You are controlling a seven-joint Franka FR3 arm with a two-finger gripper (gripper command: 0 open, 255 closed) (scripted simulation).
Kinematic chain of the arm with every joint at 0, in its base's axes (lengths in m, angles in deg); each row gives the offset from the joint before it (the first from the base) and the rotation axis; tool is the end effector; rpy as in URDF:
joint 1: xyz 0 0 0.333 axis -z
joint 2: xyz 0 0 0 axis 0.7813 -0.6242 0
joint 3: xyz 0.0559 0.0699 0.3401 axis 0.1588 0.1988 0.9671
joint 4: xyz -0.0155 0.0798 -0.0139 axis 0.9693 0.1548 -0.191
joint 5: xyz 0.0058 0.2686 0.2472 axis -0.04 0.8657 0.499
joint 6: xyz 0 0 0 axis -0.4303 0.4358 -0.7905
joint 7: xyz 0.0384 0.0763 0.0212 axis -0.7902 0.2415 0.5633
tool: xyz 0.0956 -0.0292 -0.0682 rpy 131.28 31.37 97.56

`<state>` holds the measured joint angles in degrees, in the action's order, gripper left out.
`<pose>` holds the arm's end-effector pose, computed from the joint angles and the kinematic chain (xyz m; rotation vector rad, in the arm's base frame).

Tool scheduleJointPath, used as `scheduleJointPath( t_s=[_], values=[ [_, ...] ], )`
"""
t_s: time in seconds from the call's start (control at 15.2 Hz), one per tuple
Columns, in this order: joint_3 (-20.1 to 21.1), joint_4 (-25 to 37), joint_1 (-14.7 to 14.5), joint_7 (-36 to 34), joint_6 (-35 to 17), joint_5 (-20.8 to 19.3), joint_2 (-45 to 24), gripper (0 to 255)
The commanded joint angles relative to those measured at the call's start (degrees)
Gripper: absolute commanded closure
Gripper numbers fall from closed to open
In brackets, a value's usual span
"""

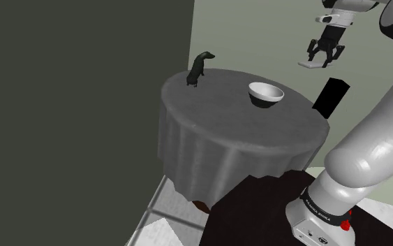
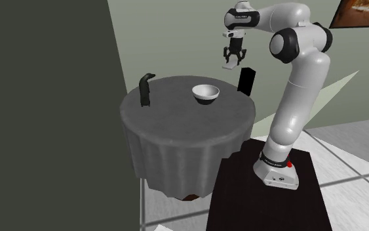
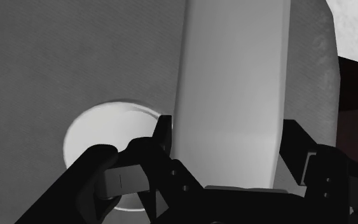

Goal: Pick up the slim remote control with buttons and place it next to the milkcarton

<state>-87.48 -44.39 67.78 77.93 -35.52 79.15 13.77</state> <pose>0.3085 -0.4370 0.6144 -2.4219 -1.9830 -0.0013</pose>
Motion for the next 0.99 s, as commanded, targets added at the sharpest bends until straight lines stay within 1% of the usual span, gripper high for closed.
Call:
scheduleJointPath(
  t_s=[0.0,0.92],
  values=[
    [-0.04,-1.99,0.03,0.15,-1.7,-0.25,0.41,255],
    [-0.01,-12.88,-0.01,0.12,-12.52,-0.3,0.51,255]
  ],
)
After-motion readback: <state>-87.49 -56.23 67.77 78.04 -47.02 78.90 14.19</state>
